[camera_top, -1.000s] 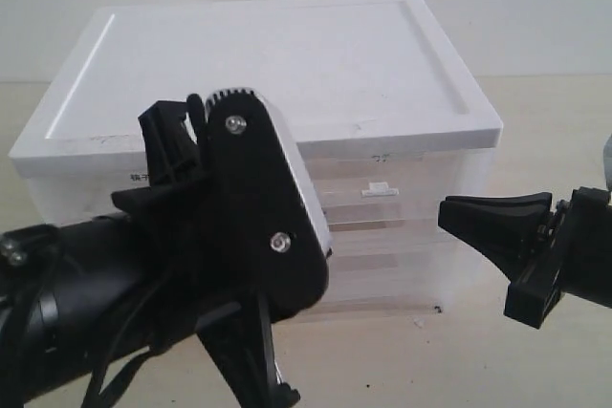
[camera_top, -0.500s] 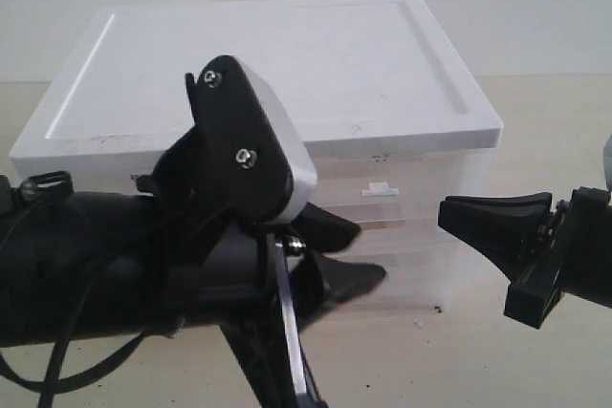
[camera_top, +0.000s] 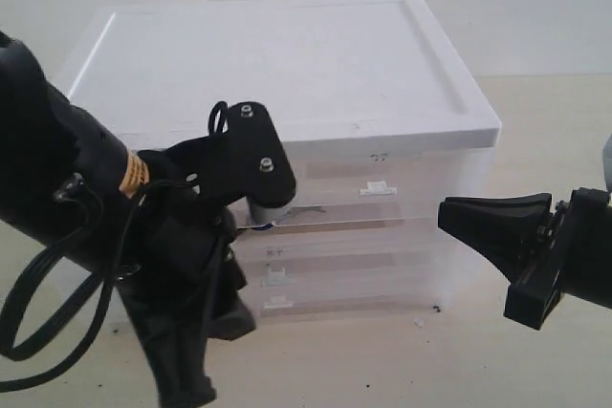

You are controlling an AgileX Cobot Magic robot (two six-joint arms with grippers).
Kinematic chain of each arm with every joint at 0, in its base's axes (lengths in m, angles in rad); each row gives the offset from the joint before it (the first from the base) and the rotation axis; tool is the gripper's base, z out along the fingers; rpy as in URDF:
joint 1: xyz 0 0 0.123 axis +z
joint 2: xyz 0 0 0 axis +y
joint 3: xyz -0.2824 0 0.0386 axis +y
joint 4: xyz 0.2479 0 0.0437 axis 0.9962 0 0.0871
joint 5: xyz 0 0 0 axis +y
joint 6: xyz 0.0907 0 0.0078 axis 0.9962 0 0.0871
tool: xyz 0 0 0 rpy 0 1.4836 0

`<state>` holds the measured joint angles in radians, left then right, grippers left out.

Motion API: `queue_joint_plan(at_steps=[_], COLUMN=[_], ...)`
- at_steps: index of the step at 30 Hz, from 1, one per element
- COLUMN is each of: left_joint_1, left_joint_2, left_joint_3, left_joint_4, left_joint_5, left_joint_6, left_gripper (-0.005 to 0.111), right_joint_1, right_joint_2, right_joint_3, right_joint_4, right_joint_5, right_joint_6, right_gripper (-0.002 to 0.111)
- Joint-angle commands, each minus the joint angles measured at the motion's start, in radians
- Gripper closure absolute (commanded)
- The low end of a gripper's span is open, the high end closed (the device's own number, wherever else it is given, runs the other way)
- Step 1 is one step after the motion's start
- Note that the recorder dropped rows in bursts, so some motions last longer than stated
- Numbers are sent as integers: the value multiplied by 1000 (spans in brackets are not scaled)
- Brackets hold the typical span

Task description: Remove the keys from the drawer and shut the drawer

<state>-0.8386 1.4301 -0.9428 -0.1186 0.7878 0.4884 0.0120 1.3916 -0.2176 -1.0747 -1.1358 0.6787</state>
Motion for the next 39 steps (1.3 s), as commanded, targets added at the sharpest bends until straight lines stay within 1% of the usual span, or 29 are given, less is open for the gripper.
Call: queue_joint_plan(at_steps=[1, 3, 5, 6, 9, 15, 17, 19, 21, 27, 31, 35, 39], left_joint_1=[2, 2, 2, 2, 0, -11, -9, -9, -9, -9, -9, -9, -9], left_joint_2=[7, 7, 7, 2, -27, -151, -162, -157, -148, -134, -127, -98, -56], left_joint_3=[-28, -28, -28, -28, -28, -28, -28, -20, 7, 89, 93, 95, 95], left_joint_4=[138, 136, 136, 136, 136, 131, 142, 151, 186, 311, 316, 316, 326], left_joint_5=[99, 101, 99, 99, 97, 51, 61, 80, 71, -45, -82, -78, -100], left_joint_6=[41, 120, 135, 135, 148, 200, 200, 211, 211, 132, 132, 132, 95], left_gripper=[65, 58, 51, 50, 50, 50, 50, 50, 50, 50, 50, 50, 50], right_joint_1=[-3, -3, -3, -3, -3, -3, -3, -3, -3, -3, -3, -3, -3], right_joint_2=[2, 2, 2, 2, 2, 2, 2, 2, 2, 2, 2, 2, 2], right_joint_3=[-2, -2, -2, -2, -2, -2, -2, -2, -2, -2, -2, -2, -2], right_joint_4=[-5, -5, -7, -7, -7, -7, -7, -9, -14, -16, -16, -16, -16], right_joint_5=[-13, -13, -12, -12, -12, -20, -20, -20, -12, 3, -2, -4, -4], right_joint_6=[-8, -8, -8, -8, -8, -8, -8, -8, -8, -8, -8, -8, -8], right_gripper=[108, 108, 108, 108, 108, 108, 108, 108, 108, 108, 108, 108, 108])
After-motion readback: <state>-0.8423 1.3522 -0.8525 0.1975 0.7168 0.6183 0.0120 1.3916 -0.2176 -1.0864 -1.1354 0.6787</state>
